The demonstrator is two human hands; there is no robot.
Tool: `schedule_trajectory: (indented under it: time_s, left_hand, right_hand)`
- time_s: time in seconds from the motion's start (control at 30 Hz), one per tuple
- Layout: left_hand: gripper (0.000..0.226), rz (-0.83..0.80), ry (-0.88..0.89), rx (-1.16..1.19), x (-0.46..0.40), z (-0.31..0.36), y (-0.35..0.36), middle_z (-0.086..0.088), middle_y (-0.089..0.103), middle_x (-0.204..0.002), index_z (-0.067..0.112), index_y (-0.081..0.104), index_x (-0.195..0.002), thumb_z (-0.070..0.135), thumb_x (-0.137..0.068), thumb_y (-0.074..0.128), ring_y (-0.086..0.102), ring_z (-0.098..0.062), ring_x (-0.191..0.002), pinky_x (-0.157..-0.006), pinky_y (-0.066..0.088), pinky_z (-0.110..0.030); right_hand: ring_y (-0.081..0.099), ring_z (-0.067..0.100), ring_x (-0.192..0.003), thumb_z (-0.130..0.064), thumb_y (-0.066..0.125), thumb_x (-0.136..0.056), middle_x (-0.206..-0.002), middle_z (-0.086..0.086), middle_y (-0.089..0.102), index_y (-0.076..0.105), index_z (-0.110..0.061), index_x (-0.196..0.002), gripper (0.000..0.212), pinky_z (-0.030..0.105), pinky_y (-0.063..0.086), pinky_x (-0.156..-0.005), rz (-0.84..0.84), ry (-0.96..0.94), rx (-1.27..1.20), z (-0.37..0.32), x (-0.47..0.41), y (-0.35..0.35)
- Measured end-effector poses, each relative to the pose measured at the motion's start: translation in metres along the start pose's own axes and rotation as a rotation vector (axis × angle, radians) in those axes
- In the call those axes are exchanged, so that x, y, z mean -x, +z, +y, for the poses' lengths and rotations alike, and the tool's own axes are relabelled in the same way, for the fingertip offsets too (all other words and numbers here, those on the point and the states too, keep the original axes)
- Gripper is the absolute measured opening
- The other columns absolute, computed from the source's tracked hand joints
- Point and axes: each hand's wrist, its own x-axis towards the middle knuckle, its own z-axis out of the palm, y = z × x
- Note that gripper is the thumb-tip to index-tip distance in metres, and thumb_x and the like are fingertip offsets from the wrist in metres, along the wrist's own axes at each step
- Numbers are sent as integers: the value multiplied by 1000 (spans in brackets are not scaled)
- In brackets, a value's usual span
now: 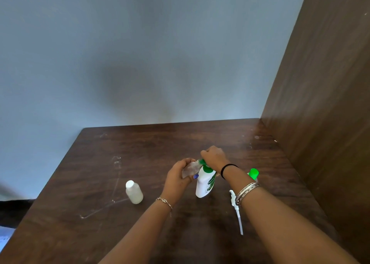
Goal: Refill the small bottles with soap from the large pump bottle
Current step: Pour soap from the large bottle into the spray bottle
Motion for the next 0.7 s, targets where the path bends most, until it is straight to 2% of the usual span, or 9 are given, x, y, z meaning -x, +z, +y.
schedule_trajectory:
  time_s: [0.07, 0.13, 0.27, 0.47, 0.53, 0.6, 0.7]
  left_hand:
    - [42, 3, -9, 5, 2, -2, 0, 7, 54, -112, 13, 53, -118, 8, -79, 66, 49, -5, -101, -87, 37, -16]
    - [42, 6, -13, 7, 3, -3, -1, 7, 54, -112, 12, 54, -119, 8, -79, 67, 49, -6, -101, -87, 37, -18]
    - [43, 14, -3, 14, 1, -1, -2, 7, 55, -111, 12, 54, -120, 9, -79, 67, 50, -6, -101, -80, 35, -6]
    - [43, 28, 1, 21, 1, -3, -3, 9, 55, -106, 12, 56, -118, 7, -77, 69, 50, -3, -96, -74, 35, 5]
    - [43, 33, -3, 30, 2, -3, -3, 9, 56, -105, 12, 57, -117, 6, -76, 70, 50, 0, -94, -74, 35, 5]
    - [43, 29, 0, 48, 2, -2, -4, 8, 58, -104, 14, 59, -115, 6, -74, 71, 51, 3, -92, -74, 35, 5]
    - [42, 22, 11, 53, 0, -1, -5, 7, 59, -105, 15, 59, -114, 6, -74, 71, 52, -1, -94, -75, 36, 4]
  right_hand:
    - [38, 19, -50, -19, 46, -86, -53, 5, 40, 39, -12, -46, 42, 27, 34, -56, 11, -8, 20, 0, 0, 2]
    - [41, 20, -53, -20, 47, -86, -54, 5, 42, 40, -12, -47, 40, 27, 35, -57, -12, -3, 29, 0, -1, 1]
    - [49, 22, -66, -26, 46, -87, -63, 5, 48, 45, -12, -56, 34, 29, 39, -64, -74, 17, 0, -3, 0, -3]
    - [37, 20, -51, -20, 47, -85, -53, 5, 40, 39, -12, -45, 42, 29, 33, -57, -12, -32, 40, 0, 0, 1]
    - [37, 19, -51, -21, 47, -85, -54, 5, 40, 39, -12, -45, 41, 30, 34, -58, -18, -35, 49, 0, 0, 1]
    - [43, 20, -57, -24, 47, -85, -59, 6, 45, 42, -12, -50, 38, 30, 38, -62, -54, -20, 39, 0, 1, -1]
    - [51, 23, -69, -29, 47, -86, -72, 9, 53, 48, -10, -59, 33, 31, 43, -65, -111, -4, 22, -1, 2, -6]
